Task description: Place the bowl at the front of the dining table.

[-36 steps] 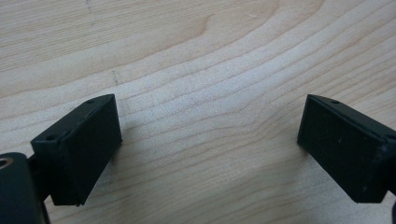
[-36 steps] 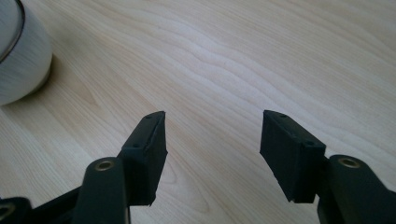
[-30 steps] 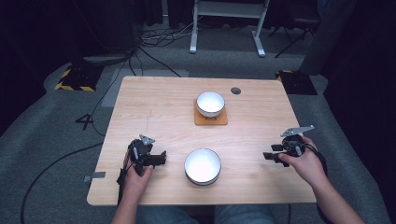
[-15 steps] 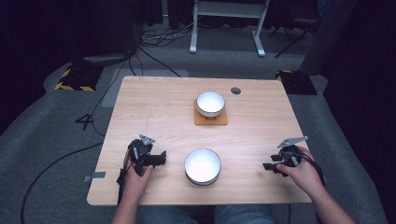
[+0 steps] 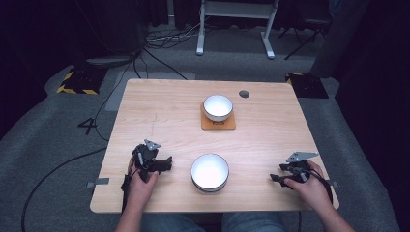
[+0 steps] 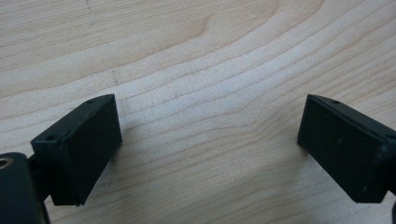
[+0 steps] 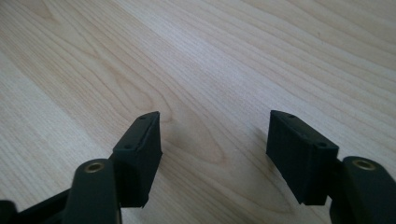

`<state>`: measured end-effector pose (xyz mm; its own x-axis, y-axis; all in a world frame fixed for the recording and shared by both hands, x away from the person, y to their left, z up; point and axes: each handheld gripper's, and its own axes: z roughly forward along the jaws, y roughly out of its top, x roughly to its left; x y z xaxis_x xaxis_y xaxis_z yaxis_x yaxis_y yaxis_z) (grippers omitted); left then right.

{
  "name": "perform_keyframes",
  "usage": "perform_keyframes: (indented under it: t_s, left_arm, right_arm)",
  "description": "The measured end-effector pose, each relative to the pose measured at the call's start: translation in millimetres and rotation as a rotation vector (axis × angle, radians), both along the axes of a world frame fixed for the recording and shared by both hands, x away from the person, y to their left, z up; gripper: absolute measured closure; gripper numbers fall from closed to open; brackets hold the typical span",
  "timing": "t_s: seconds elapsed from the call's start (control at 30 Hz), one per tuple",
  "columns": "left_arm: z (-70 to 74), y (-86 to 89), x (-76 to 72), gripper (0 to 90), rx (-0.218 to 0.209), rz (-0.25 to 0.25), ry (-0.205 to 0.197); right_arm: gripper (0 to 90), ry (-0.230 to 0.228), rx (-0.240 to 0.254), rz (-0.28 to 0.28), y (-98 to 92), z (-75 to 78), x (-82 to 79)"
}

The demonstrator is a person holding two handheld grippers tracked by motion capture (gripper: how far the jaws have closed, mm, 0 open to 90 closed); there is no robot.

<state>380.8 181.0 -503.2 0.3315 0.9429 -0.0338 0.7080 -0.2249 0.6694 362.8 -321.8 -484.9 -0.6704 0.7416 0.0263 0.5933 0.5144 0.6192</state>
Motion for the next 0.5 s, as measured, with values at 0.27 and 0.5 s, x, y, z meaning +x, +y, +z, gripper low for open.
perform_keyframes:
  t_s: [0.27,0.5]
  left_arm:
    - [0.0,-0.1,-0.1,6.2,0.001,0.001,-0.001]
    - [-0.1,0.0,0.0,6.2,0.001,0.000,-0.002]
  right_arm:
    - [24.2,-0.161,0.089,-0.018,-1.5,-18.2,-15.9]
    - [23.4,-0.162,0.087,-0.007,-1.4,-18.4,-16.9]
